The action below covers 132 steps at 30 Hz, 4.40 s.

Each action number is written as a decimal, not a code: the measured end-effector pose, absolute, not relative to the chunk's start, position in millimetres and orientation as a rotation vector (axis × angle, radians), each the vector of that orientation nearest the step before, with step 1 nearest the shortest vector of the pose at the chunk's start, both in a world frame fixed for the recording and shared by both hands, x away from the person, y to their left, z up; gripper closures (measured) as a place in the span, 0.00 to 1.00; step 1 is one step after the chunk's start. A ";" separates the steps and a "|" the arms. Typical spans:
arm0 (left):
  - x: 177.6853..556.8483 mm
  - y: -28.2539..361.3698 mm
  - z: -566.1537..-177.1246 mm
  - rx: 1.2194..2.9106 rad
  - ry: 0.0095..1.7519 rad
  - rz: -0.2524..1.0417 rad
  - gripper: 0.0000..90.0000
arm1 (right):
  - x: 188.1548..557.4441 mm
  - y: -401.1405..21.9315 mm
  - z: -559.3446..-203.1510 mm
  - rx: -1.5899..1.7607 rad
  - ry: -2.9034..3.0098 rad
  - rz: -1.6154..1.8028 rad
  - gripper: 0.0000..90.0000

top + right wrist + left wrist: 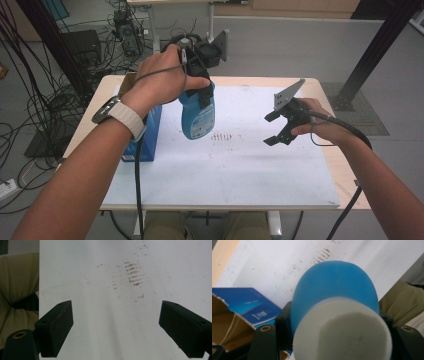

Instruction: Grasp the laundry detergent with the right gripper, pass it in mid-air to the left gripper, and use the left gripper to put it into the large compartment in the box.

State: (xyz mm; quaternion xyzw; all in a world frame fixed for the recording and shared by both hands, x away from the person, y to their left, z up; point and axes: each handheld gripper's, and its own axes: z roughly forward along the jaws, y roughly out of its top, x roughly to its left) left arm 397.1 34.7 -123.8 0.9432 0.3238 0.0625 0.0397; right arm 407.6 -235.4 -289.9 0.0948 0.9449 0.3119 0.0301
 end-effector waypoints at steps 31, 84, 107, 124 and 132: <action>422.7 73.0 -61.4 2.669 1.545 0.330 0.41 | 417.8 -241.2 -284.6 0.324 2.900 0.909 0.14; 450.5 189.2 -104.3 2.286 2.090 0.365 0.41 | 421.3 -244.7 -300.9 0.386 2.921 0.914 0.14; 453.4 203.2 -165.8 2.302 2.098 0.339 0.41 | 421.1 -248.8 -309.0 0.434 2.916 0.924 0.14; 453.1 207.4 -211.8 2.292 2.086 0.357 0.41 | 419.2 -253.2 -315.3 0.454 2.924 0.920 0.14; 452.5 209.1 -232.8 2.296 2.081 0.363 0.41 | 418.8 -253.3 -318.4 0.460 2.930 0.913 0.14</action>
